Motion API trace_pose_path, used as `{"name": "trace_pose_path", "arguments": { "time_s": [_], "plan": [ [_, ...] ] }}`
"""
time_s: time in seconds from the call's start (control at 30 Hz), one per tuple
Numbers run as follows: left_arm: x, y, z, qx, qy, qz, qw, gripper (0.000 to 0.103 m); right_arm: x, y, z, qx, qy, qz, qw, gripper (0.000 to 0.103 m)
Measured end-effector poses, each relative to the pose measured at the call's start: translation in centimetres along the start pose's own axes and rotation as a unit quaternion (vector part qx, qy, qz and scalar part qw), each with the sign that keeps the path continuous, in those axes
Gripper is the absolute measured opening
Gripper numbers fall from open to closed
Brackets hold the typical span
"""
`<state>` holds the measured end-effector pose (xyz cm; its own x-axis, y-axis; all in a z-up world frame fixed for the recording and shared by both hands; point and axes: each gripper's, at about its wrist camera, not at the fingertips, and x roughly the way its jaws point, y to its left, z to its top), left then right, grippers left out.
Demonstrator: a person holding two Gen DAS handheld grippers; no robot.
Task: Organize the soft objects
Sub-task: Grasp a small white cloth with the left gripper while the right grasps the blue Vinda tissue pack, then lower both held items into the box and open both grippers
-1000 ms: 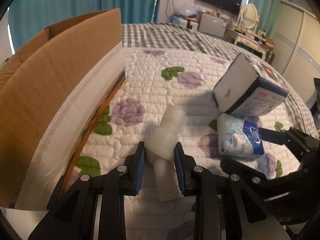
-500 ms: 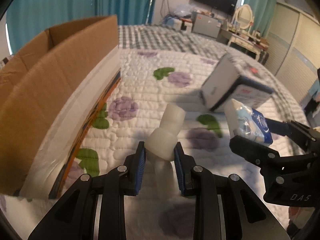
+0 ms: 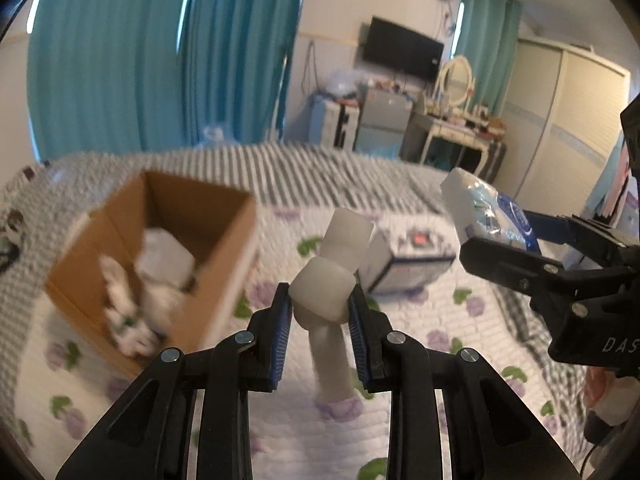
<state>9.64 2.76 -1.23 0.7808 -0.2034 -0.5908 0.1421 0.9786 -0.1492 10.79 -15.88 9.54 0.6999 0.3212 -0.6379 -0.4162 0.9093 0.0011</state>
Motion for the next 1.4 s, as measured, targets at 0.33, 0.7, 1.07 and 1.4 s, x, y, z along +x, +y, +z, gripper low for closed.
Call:
{"name": "trace_pose_path", "arguments": {
  "time_s": [0.33,0.7,1.07,1.4],
  "plan": [
    [-1.8,6.7,3.1,0.037,-0.006,0.054,0.9978,0.027,2.0,8.4,5.7,-0.02,-0.022,0.051,0.998,0.083],
    [4.0,14.0,2.4,0.029,0.019,0.081,0.9961,0.03,13.7,11.8,8.9,-0.007,0.008,0.088,0.996,0.083],
    [6.2,16.4,1.8,0.001,0.034,0.082,0.9961,0.061,18.6,11.4,8.1,0.019,0.008,0.071,0.997,0.097],
    [2.1,14.2,2.9,0.012,0.017,0.092,0.9955,0.061,11.8,8.8,8.8,0.023,-0.025,0.043,0.999,0.098]
  ]
}}
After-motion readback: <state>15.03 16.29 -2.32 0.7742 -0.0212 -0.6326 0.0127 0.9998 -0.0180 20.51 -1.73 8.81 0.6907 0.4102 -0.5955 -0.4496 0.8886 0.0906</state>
